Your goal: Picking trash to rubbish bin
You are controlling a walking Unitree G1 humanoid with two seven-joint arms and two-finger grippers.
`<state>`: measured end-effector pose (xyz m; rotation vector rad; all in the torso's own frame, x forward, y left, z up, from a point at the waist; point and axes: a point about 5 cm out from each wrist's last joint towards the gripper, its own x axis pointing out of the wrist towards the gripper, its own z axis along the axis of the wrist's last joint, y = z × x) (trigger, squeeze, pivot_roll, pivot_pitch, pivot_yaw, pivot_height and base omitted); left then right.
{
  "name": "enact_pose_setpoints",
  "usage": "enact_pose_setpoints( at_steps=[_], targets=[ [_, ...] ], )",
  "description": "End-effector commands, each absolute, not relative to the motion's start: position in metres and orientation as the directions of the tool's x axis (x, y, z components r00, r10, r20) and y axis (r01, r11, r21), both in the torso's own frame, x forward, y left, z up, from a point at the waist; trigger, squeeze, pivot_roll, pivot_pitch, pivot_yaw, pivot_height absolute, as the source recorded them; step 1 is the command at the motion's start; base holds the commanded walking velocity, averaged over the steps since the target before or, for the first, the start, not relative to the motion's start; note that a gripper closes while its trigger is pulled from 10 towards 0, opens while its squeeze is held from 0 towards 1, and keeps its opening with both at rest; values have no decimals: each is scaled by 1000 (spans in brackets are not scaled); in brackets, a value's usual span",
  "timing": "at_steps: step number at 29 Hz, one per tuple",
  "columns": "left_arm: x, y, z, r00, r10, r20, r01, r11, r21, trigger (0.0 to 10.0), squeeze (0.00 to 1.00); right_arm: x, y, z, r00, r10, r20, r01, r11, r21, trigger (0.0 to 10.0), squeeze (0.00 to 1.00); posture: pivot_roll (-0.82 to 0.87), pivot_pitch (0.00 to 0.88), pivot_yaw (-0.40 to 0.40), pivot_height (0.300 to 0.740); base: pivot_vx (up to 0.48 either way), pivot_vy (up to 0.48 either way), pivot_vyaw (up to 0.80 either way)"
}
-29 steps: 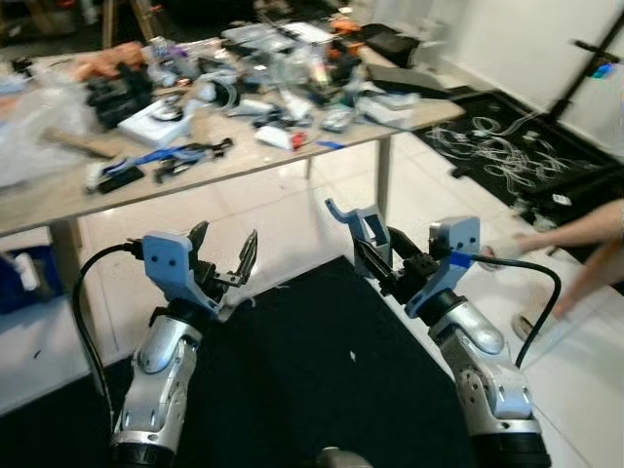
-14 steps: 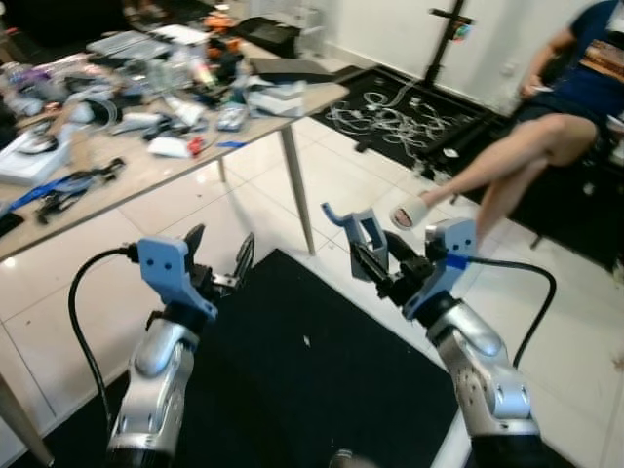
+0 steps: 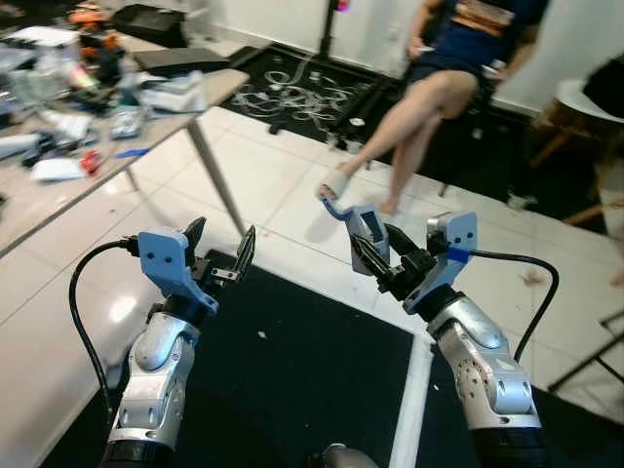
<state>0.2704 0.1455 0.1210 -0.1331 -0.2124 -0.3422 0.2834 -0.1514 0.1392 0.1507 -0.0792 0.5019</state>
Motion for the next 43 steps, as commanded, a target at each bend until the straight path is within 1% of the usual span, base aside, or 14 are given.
enact_pose_setpoints(
  at_steps=[1, 43],
  targets=[
    [269, 145, 119, 920, -326, 218, 353, 931, -94, 10000, 0, 282, -152, 138, 873, 477, 102, -487, 864, 130, 10000, 0, 0, 0, -31, 740, 0, 0, -800],
    [269, 144, 117, 910, -352, 217, 383, 915, -123, 10000, 0, 283, -152, 135, 871, 482, 96, -491, 863, 121, 10000, 0, 1, 0, -36, 740, 0, 0, -800]
  ],
)
